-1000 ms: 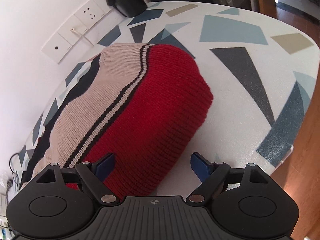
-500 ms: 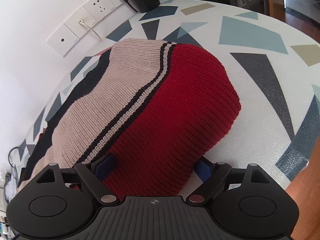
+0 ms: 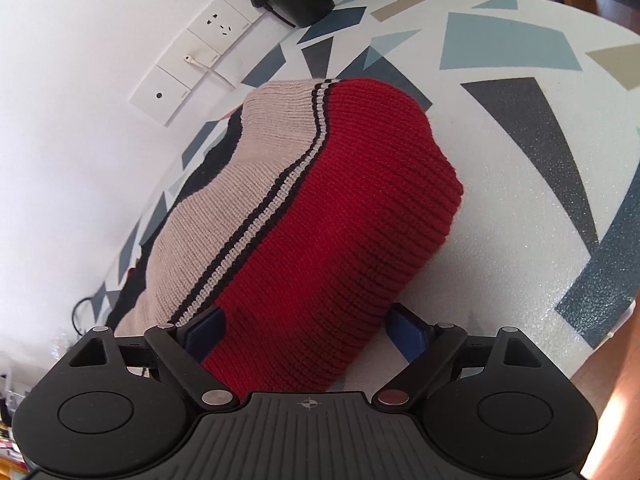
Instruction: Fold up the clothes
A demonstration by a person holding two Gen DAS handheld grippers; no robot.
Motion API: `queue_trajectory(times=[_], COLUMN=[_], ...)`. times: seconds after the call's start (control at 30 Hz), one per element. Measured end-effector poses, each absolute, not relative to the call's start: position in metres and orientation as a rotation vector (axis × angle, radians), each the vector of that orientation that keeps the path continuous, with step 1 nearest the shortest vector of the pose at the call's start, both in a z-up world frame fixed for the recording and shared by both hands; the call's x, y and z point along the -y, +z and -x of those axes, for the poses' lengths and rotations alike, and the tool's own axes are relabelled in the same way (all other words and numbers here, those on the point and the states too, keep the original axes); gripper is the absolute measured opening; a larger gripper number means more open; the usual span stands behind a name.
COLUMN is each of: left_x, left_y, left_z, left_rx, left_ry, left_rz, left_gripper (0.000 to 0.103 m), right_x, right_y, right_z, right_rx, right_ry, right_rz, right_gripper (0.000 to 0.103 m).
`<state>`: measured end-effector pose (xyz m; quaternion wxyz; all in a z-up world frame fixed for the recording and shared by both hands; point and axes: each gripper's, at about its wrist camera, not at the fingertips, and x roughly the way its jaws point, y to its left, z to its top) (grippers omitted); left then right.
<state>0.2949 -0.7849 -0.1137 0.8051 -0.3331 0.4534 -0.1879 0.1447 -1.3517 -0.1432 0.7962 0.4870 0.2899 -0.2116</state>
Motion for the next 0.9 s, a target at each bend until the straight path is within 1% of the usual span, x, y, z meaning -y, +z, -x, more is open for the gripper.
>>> queue_trajectory(times=[0.13, 0.33, 0.43, 0.47, 0.5, 0.6, 0.7, 0.9], left_x=[0.781, 0.786, 0.791, 0.793, 0.793, 0.795, 0.798, 0.802], left_y=[-0.116, -0.094, -0.077, -0.071, -0.067, -0.056, -0.049, -0.056], left_z=[-0.294, -0.304, -0.317, -0.322, -0.328, -0.346, -0.362, -0.388], left_rx=[-0.979, -0.921, -0.877, -0.862, -0.849, -0.844, -0.836, -0.857], left_ry=[-0.347, -0.318, -0.317, -0.318, -0.325, -0.356, -0.407, -0.441], left_rz=[0.689, 0.468, 0.330, 0.286, 0.255, 0.201, 0.165, 0.099], left_gripper=[0.102, 0.102, 0.102, 0.102, 0.102, 0.103, 0.103, 0.103], right_x=[1.355, 1.355, 1.352, 1.350, 1.349, 1.345, 1.340, 1.327], right_y=[-0.144, -0.127, -0.103, -0.095, -0.086, -0.063, -0.044, -0.013], right_z=[-0.142, -0.144, -0.148, -0.149, -0.151, -0.158, -0.168, -0.189], right_rx=[-0.633, -0.672, -0.679, -0.670, -0.660, -0.635, -0.658, -0.708], right_ry=[-0.464, -0.488, -0.526, -0.533, -0.540, -0.552, -0.554, -0.556], right_rz=[-1.059, -1.015, -0.881, -0.828, -0.776, -0.637, -0.515, -0.281], right_gripper=[0.085, 0.085, 0.088, 0.091, 0.097, 0.102, 0.102, 0.102])
